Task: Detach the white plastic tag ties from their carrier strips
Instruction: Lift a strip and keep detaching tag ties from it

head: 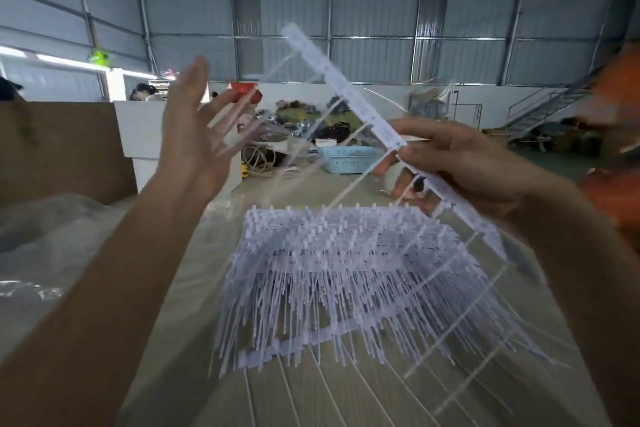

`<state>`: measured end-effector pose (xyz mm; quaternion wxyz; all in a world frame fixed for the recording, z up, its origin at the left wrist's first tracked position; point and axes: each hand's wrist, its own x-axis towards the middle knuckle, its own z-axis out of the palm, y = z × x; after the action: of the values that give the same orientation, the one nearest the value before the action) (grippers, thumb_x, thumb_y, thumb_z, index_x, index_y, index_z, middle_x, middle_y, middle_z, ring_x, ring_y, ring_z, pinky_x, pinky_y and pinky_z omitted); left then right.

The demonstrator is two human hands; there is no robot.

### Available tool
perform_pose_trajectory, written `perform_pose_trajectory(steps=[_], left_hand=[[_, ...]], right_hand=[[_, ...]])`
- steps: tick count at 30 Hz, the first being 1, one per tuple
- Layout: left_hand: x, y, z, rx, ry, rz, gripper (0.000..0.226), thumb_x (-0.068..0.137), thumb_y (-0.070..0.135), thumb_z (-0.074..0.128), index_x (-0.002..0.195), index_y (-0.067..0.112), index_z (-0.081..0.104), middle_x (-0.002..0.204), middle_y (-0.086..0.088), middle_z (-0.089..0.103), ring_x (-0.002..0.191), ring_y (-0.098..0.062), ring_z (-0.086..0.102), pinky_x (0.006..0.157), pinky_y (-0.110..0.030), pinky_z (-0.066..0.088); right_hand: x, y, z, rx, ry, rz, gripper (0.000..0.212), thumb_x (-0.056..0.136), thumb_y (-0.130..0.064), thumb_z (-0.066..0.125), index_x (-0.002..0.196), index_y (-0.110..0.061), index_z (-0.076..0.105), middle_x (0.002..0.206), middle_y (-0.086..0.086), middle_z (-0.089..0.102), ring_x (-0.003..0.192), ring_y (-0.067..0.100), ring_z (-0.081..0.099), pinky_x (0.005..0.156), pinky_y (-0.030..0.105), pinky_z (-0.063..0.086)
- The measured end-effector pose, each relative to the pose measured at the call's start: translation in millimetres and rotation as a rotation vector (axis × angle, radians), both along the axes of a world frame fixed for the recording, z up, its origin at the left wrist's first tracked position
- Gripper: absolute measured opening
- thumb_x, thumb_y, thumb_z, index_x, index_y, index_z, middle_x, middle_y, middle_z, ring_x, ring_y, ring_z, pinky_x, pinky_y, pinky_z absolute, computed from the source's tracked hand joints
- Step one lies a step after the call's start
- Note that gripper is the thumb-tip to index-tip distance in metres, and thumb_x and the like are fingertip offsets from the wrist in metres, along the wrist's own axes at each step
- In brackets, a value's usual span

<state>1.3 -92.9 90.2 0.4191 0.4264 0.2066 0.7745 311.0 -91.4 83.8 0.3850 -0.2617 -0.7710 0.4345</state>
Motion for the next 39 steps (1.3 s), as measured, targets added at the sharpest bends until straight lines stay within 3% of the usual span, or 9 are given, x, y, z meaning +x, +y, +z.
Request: perform_pose_trajectory(steps=[4,8,13,16,20,23,29,35,39], left_hand=[[-26,7,-2,-0.070,0.270,-0.023,0.041,0.096,0.053,0.058,0.128,0.028,0.057,0.116,-0.009,0.074,0.108,-0.028,0.070,0.092,-0.050,0.057],[-23,6,-6,-0.056,0.750,-0.068,0.032,0.097,0.034,0.059,0.128,0.027,0.063,0.109,-0.015,0.074,0.090,-0.034,0.073,0.068,-0.035,0.060],[-14,6,-12,-0.022,0.700,-0.222,0.037,0.103,0.036,0.045,0.130,0.018,0.064,0.098,-0.019,0.073,0.078,-0.034,0.071,0.054,-0.032,0.056],[-14,10,-17,-0.064,0.850,-0.201,0.027,0.095,0.024,0.060,0.117,0.013,0.071,0.105,-0.019,0.073,0.089,-0.033,0.074,0.065,-0.029,0.061],[-3,16,-30,0.007,1.041,-0.133,0.021,0.089,0.003,0.068,0.109,0.007,0.073,0.100,-0.010,0.077,0.095,-0.026,0.075,0.079,-0.024,0.059],[11,16,-34,0.050,1.053,-0.151,0.023,0.088,0.004,0.070,0.111,0.008,0.072,0.100,-0.008,0.077,0.094,-0.024,0.075,0.078,-0.024,0.059],[29,18,-35,0.158,1.132,-0.018,0.015,0.089,0.009,0.070,0.103,0.009,0.075,0.084,-0.010,0.077,0.077,-0.025,0.075,0.067,-0.022,0.058],[41,20,-42,0.161,1.114,0.007,0.018,0.091,0.016,0.068,0.088,-0.001,0.071,0.070,-0.015,0.073,0.059,-0.024,0.072,0.056,-0.024,0.057],[41,20,-44,0.103,1.075,-0.016,0.020,0.096,0.015,0.064,0.086,-0.002,0.069,0.070,-0.017,0.071,0.056,-0.028,0.070,0.052,-0.028,0.057]], right_hand=[[15,-2,5,0.034,-0.273,0.051,0.036,0.100,-0.017,0.051,0.134,-0.024,0.059,0.109,0.017,0.072,0.076,0.028,0.071,0.056,0.033,0.058],[19,-2,9,0.043,-0.451,0.094,0.028,0.100,-0.023,0.052,0.124,-0.027,0.067,0.107,0.015,0.072,0.071,0.029,0.070,0.061,0.036,0.059],[17,11,-6,0.007,-0.534,-0.026,0.027,0.100,-0.025,0.052,0.123,-0.020,0.065,0.098,0.014,0.073,0.069,0.028,0.071,0.061,0.033,0.059],[19,18,-18,-0.064,-0.564,-0.040,0.021,0.104,-0.022,0.049,0.115,-0.018,0.066,0.101,0.014,0.074,0.076,0.029,0.073,0.066,0.034,0.060],[6,27,-34,0.206,-0.758,-0.231,0.020,0.103,-0.033,0.049,0.114,-0.025,0.063,0.105,-0.008,0.068,0.092,-0.006,0.066,0.082,0.020,0.056],[-30,27,-44,0.352,-0.598,-0.238,0.035,0.101,-0.042,0.047,0.126,-0.023,0.063,0.111,-0.009,0.066,0.099,0.003,0.063,0.090,0.030,0.052],[-66,24,-59,0.205,-0.154,-0.138,0.023,0.099,-0.028,0.061,0.090,-0.008,0.070,0.070,0.006,0.068,0.059,0.023,0.060,0.057,0.028,0.049],[-66,28,-67,0.489,-0.208,-0.282,0.028,0.095,-0.022,0.069,0.068,-0.018,0.062,0.057,-0.005,0.054,0.052,0.006,0.048,0.055,0.024,0.041],[-73,33,-69,0.630,-0.294,-0.408,0.032,0.097,-0.032,0.064,0.078,-0.006,0.063,0.069,0.010,0.058,0.067,0.025,0.052,0.065,0.041,0.043]])
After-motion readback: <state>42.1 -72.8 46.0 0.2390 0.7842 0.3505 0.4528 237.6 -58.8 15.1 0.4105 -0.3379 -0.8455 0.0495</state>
